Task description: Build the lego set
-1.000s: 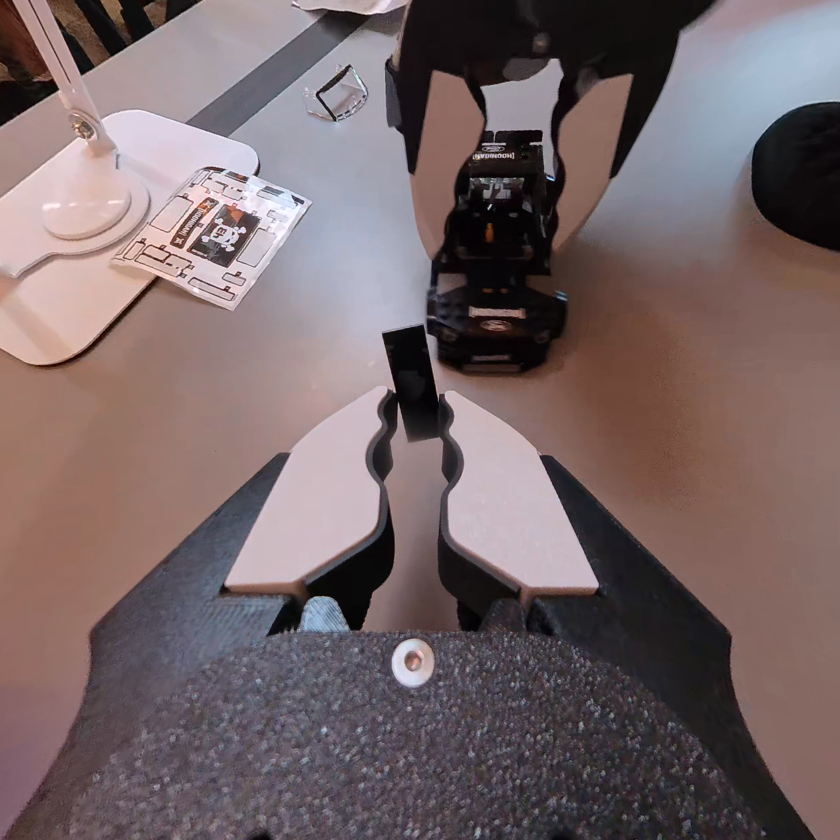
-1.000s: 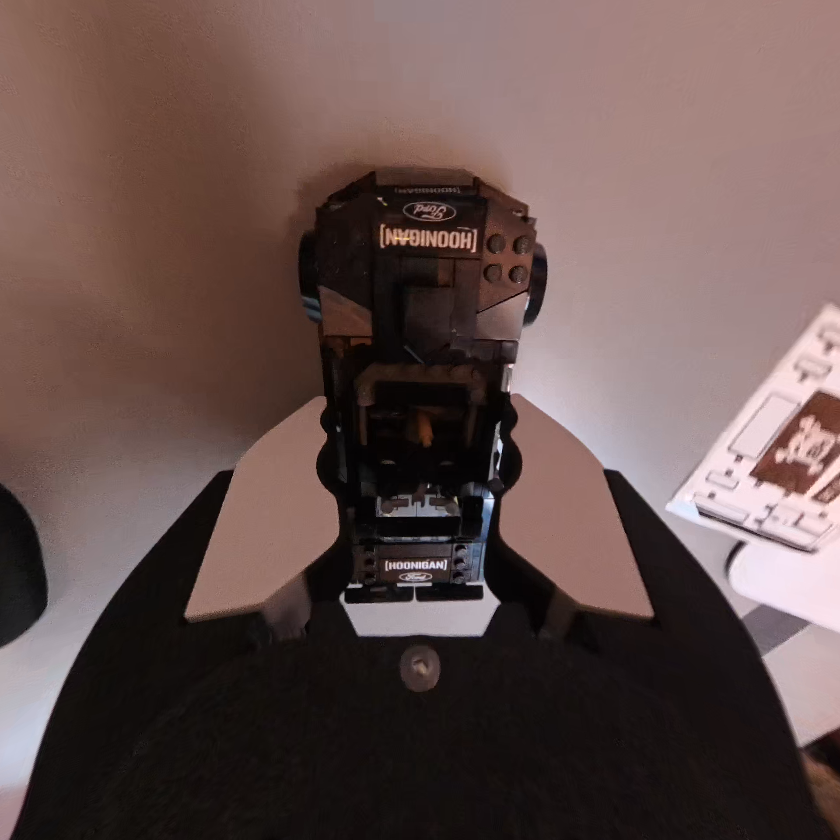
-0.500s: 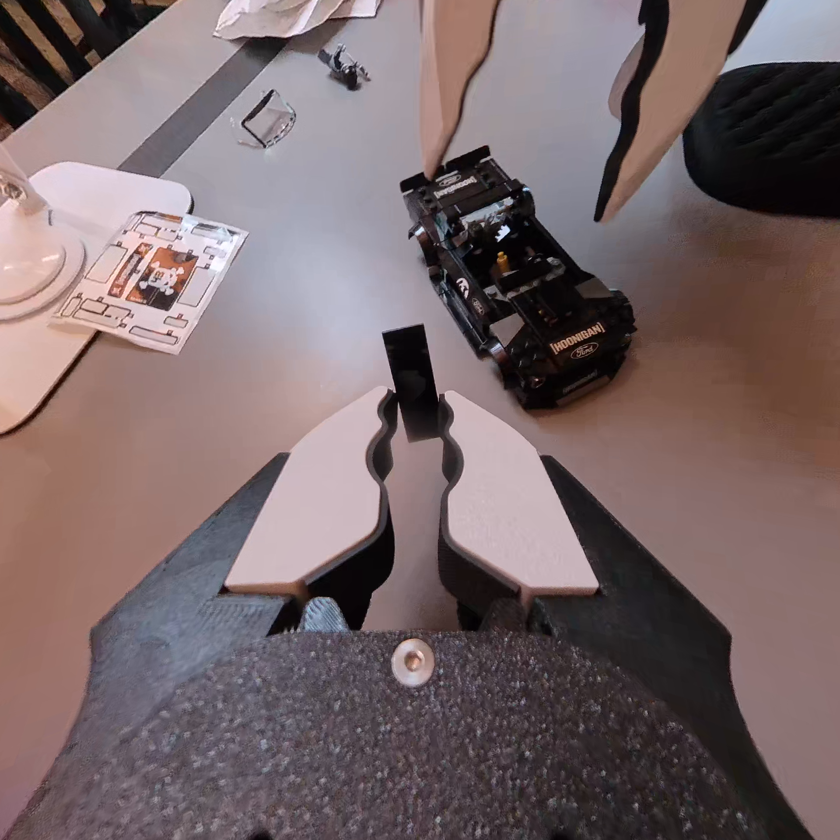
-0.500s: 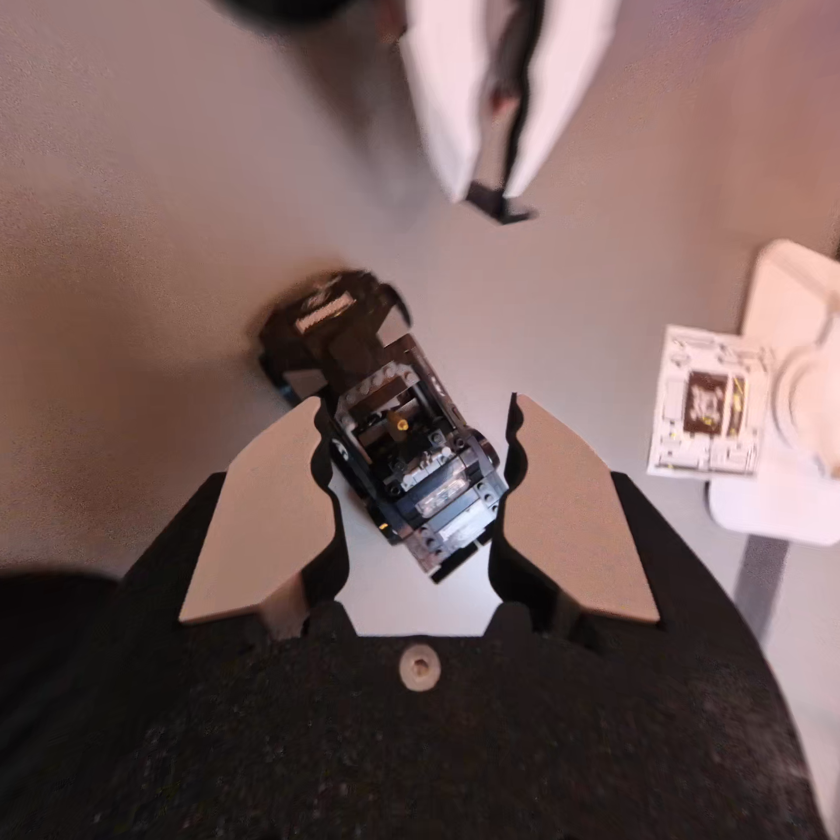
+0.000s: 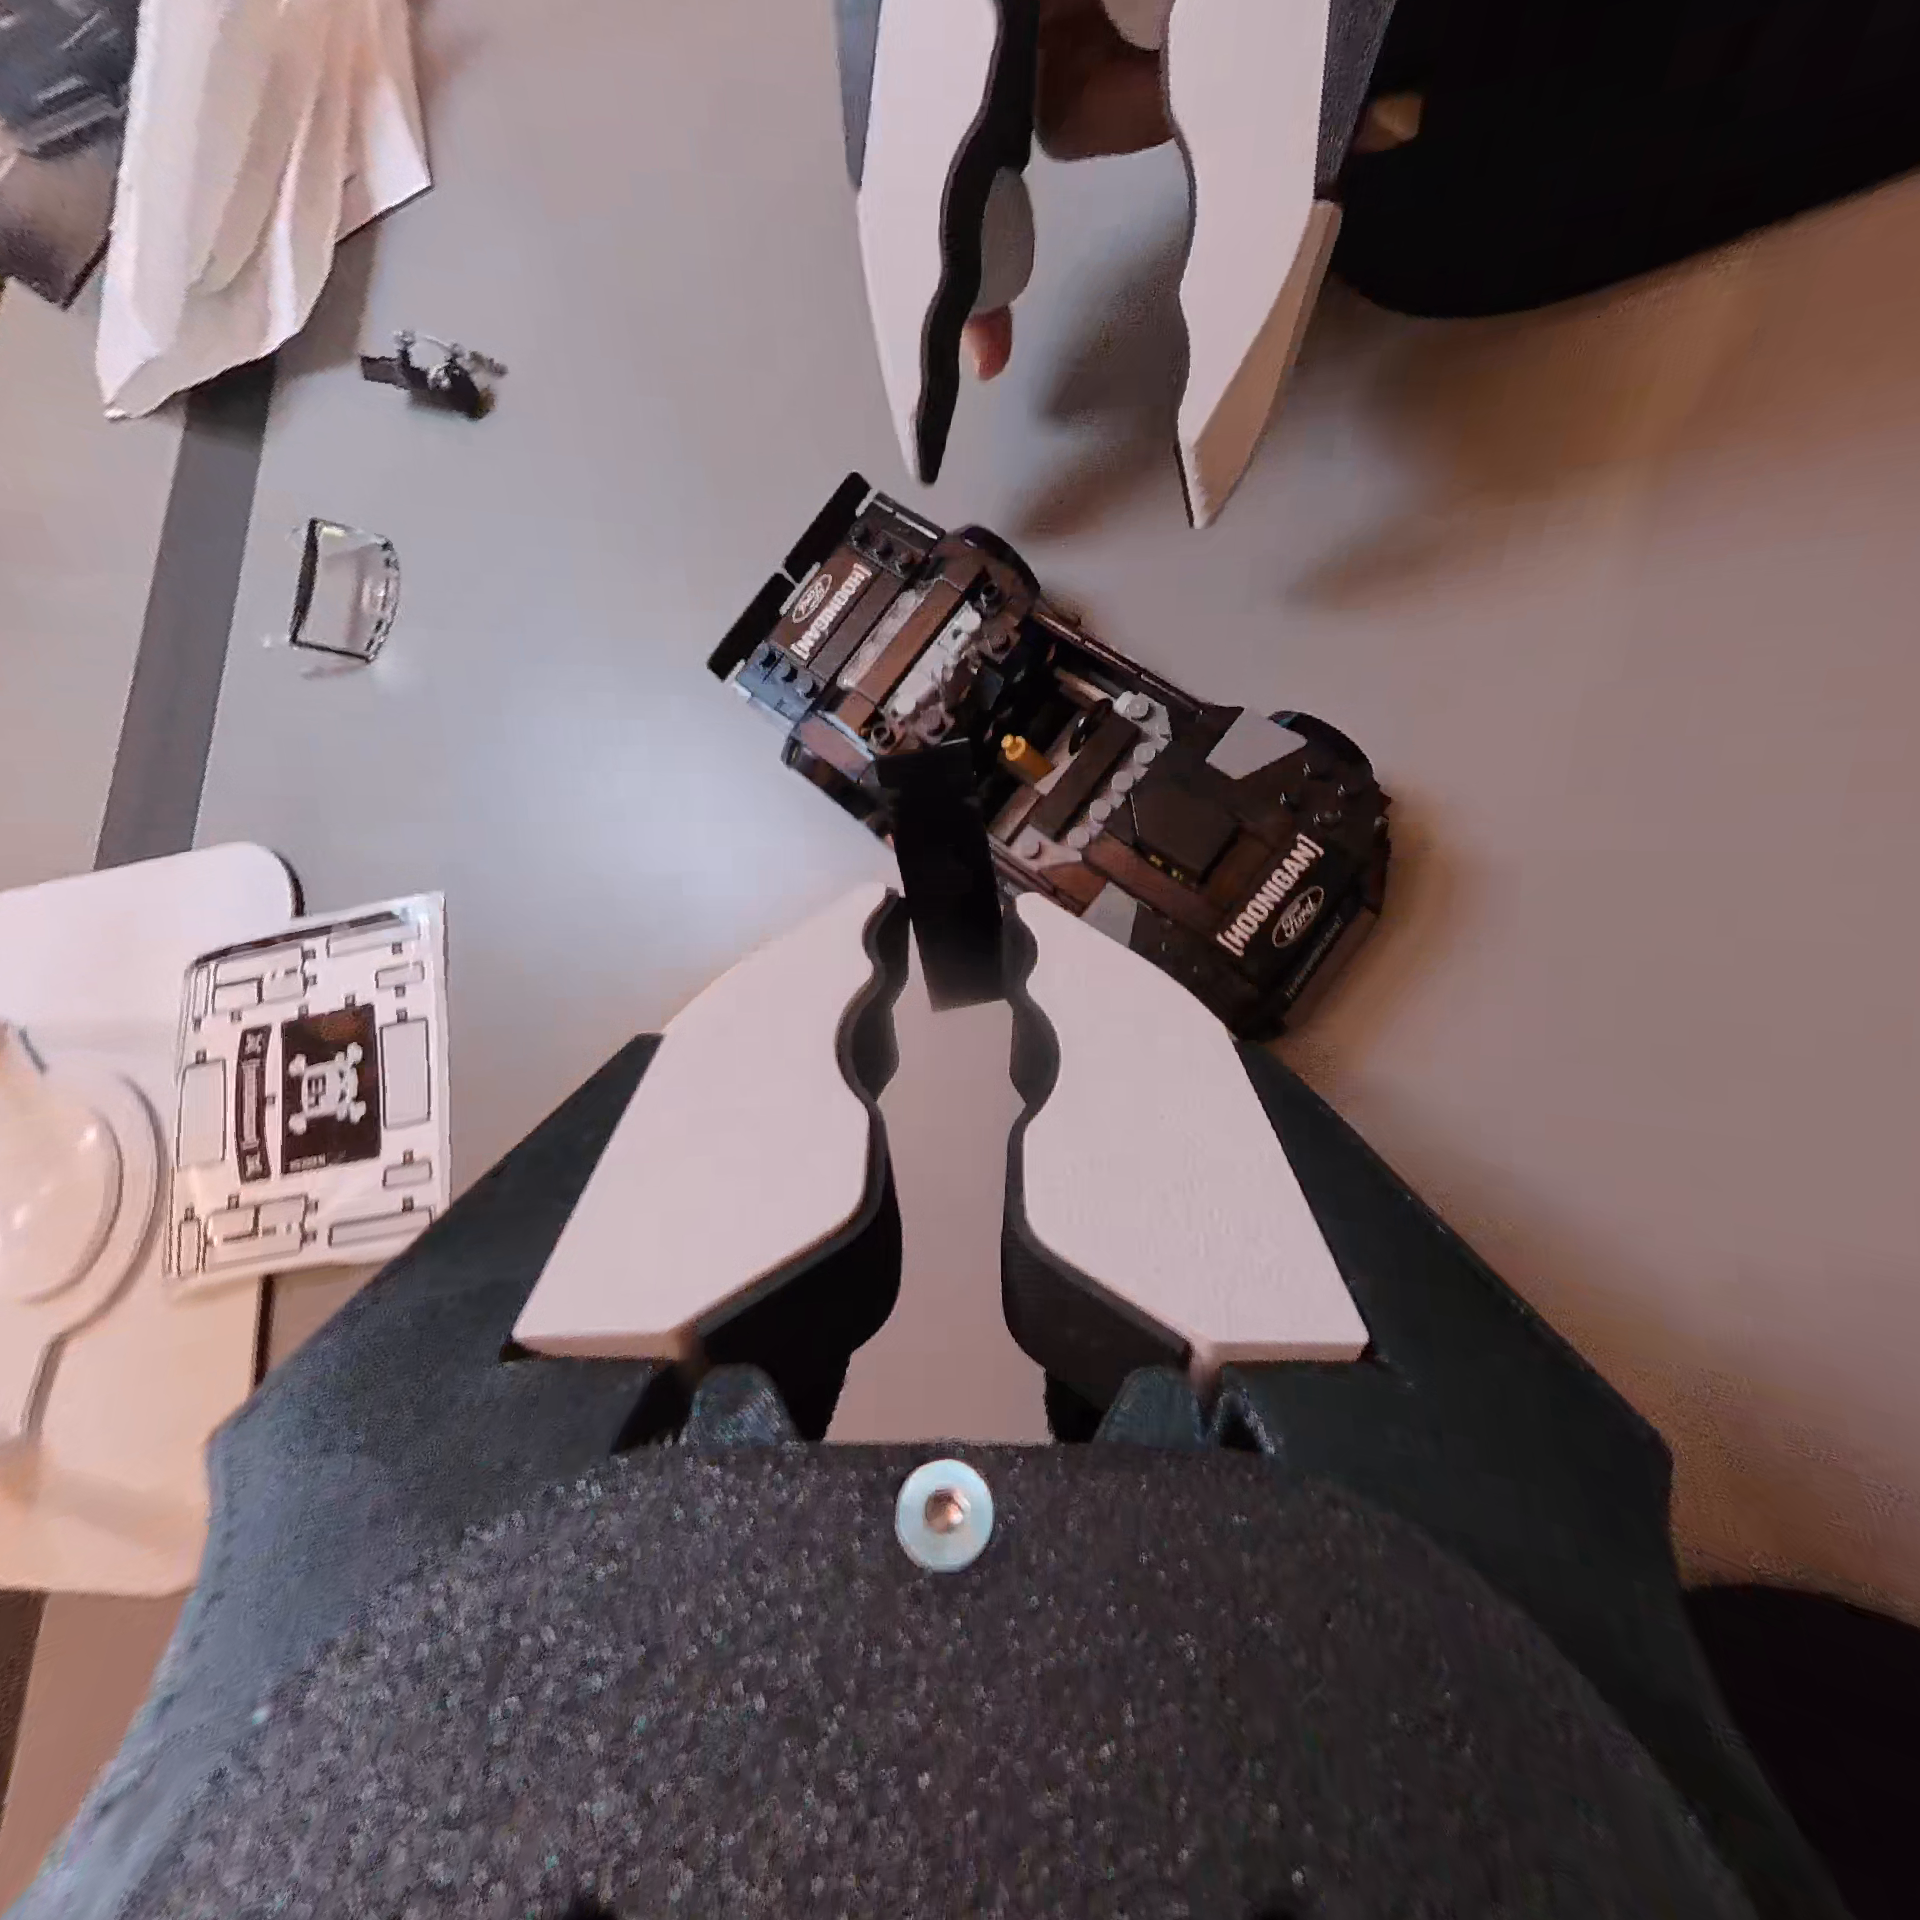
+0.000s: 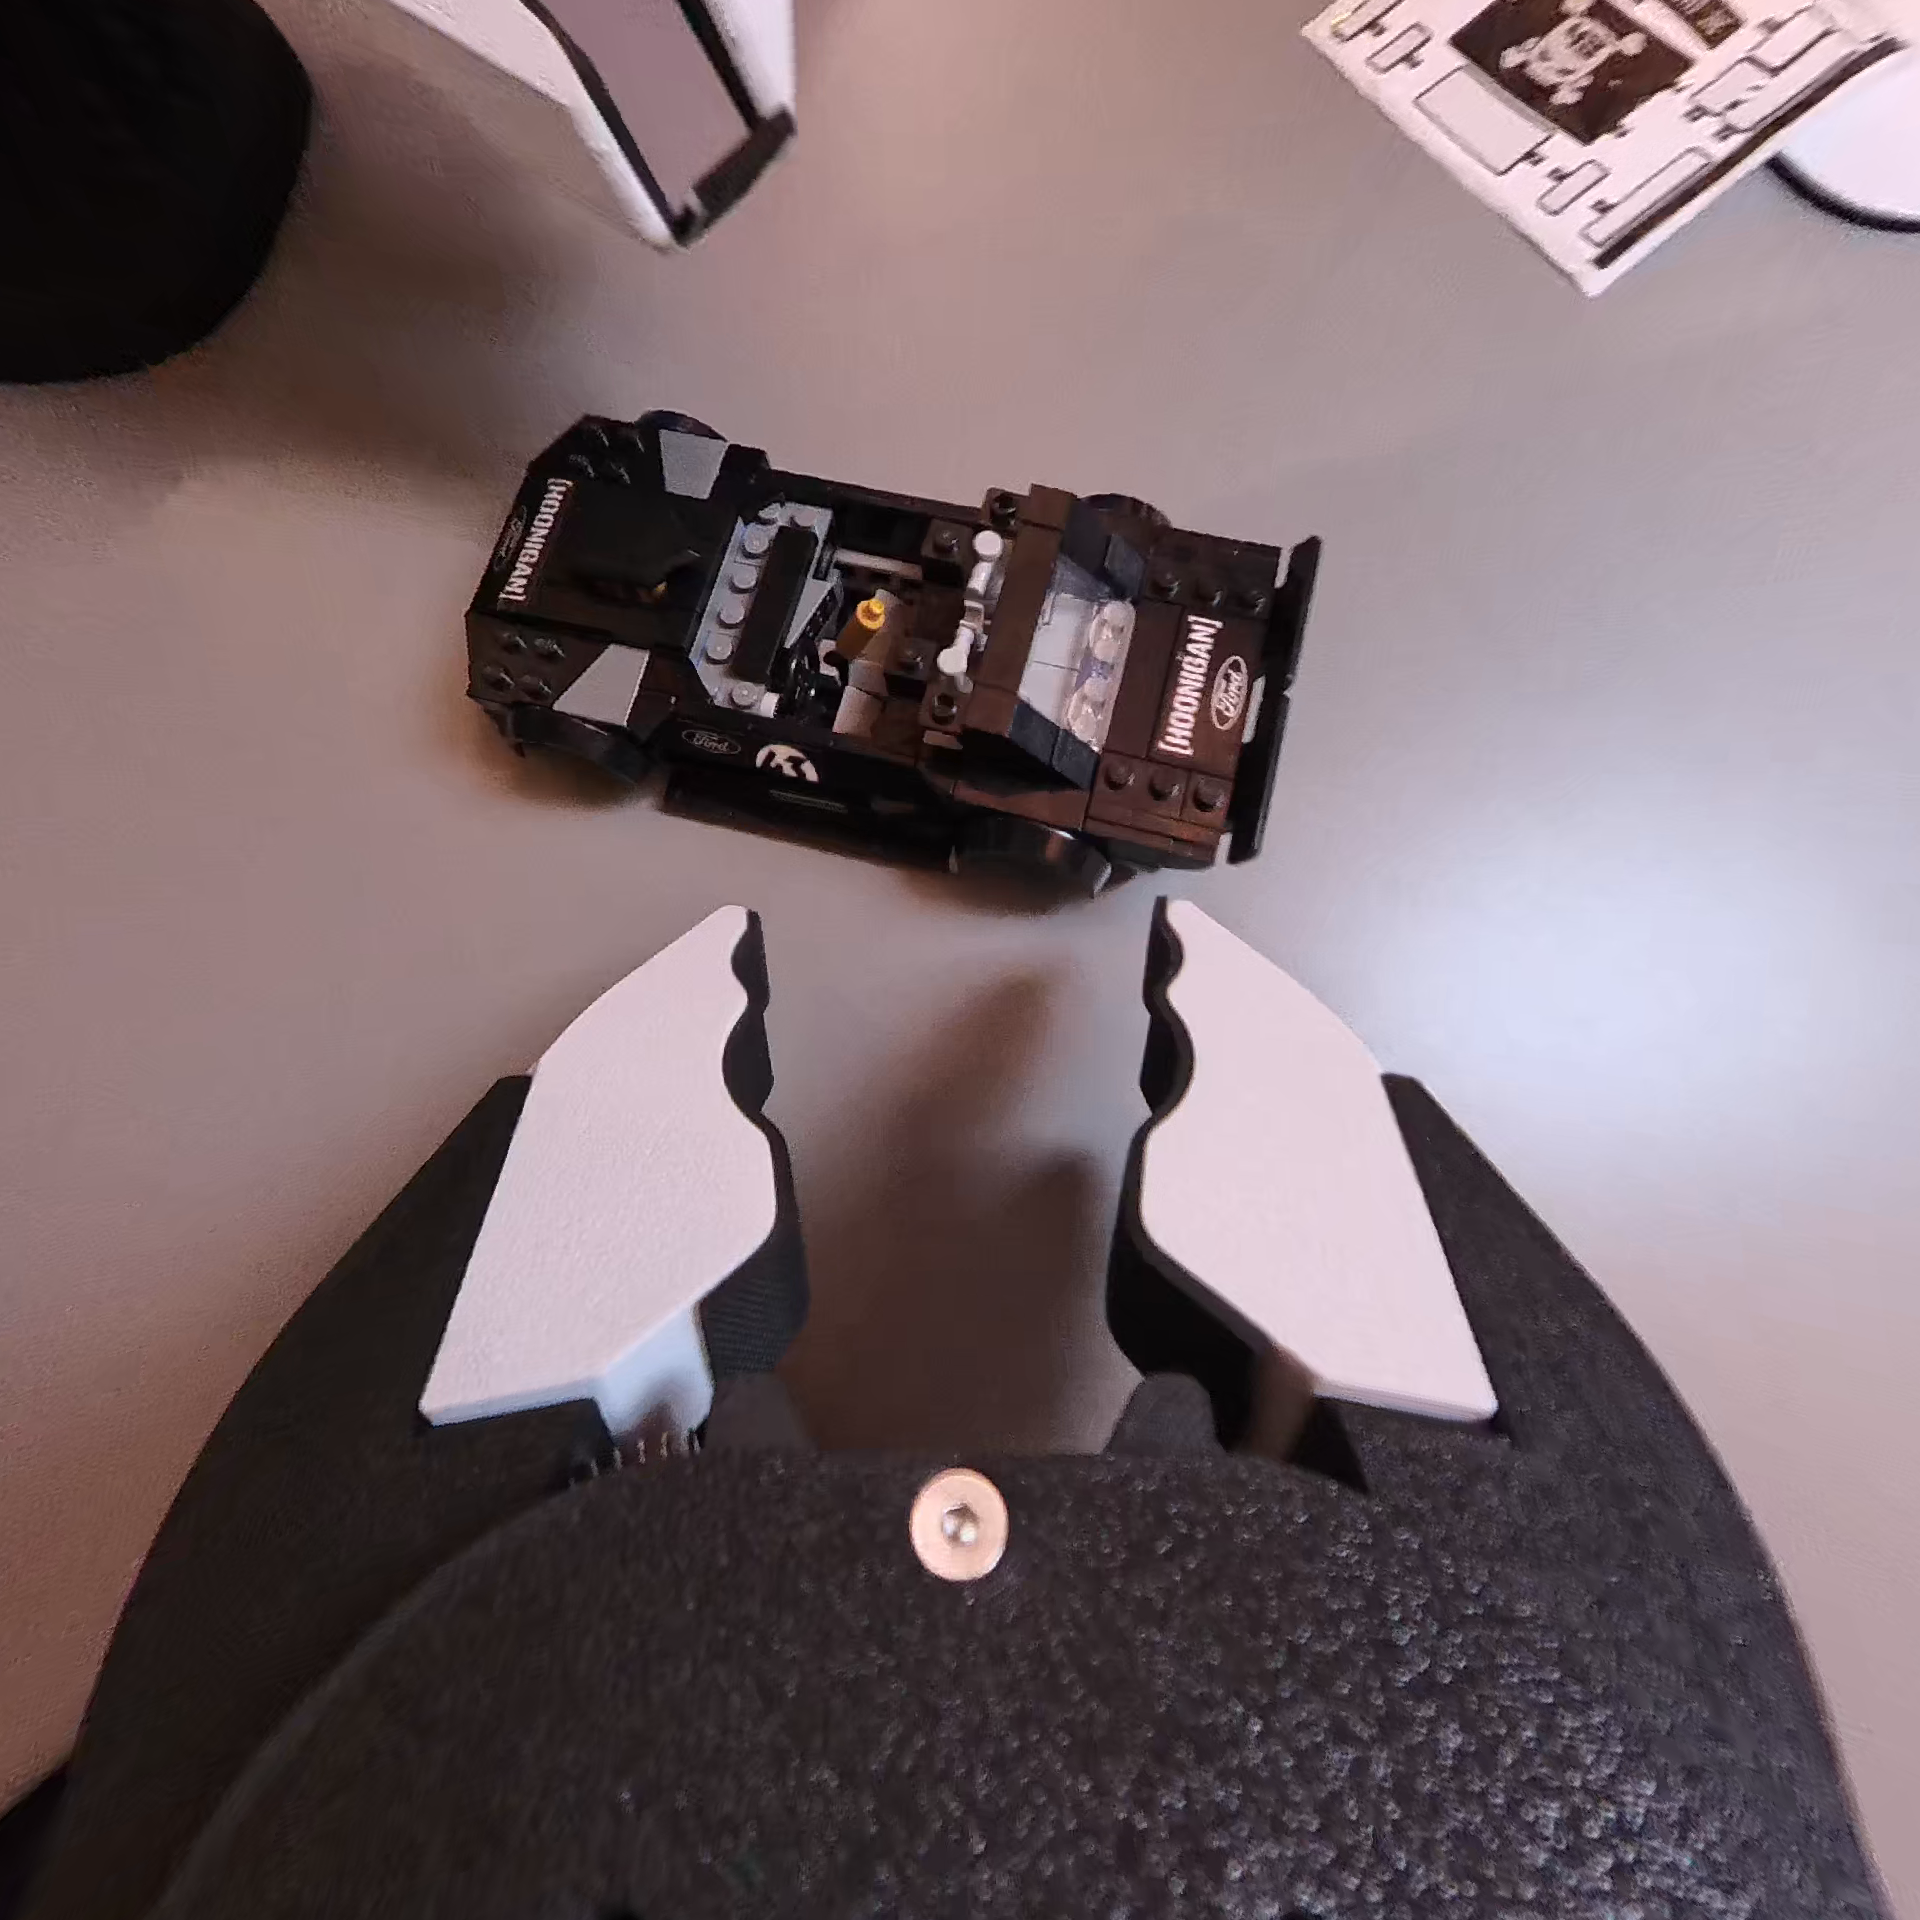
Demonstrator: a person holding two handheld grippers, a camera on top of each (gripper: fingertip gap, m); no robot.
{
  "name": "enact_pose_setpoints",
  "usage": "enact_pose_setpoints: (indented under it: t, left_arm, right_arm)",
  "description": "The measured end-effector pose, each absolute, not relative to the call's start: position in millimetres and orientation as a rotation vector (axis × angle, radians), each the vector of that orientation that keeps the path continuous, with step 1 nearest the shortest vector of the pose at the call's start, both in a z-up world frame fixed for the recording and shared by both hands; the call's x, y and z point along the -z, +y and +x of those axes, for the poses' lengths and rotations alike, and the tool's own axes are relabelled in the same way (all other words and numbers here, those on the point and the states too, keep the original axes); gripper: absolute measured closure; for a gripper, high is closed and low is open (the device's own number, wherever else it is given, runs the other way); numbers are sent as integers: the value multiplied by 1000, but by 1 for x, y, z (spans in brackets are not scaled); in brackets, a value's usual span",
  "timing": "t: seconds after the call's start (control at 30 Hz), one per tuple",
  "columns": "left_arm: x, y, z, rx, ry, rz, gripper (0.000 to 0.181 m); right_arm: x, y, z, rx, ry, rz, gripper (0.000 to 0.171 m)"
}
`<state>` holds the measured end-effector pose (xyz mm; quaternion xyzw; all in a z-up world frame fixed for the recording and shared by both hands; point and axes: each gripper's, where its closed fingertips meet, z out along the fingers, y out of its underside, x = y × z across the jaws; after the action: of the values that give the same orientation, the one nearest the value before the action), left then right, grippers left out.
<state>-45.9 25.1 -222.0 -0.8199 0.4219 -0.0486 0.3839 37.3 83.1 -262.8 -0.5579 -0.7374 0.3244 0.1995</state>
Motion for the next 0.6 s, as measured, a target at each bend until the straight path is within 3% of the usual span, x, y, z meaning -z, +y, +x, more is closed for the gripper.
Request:
enact_pose_setpoints:
  t: [0.47,0.6]
  left_arm:
    - [226,40,-32,188,1117,-2082,164]
    - [225,37,-33,198,1115,-2075,164]
  right_arm:
    - [264,81,-6,-1074,-2123,-1397,99]
    - [240,80,-3,-1137,-2016,-1320,110]
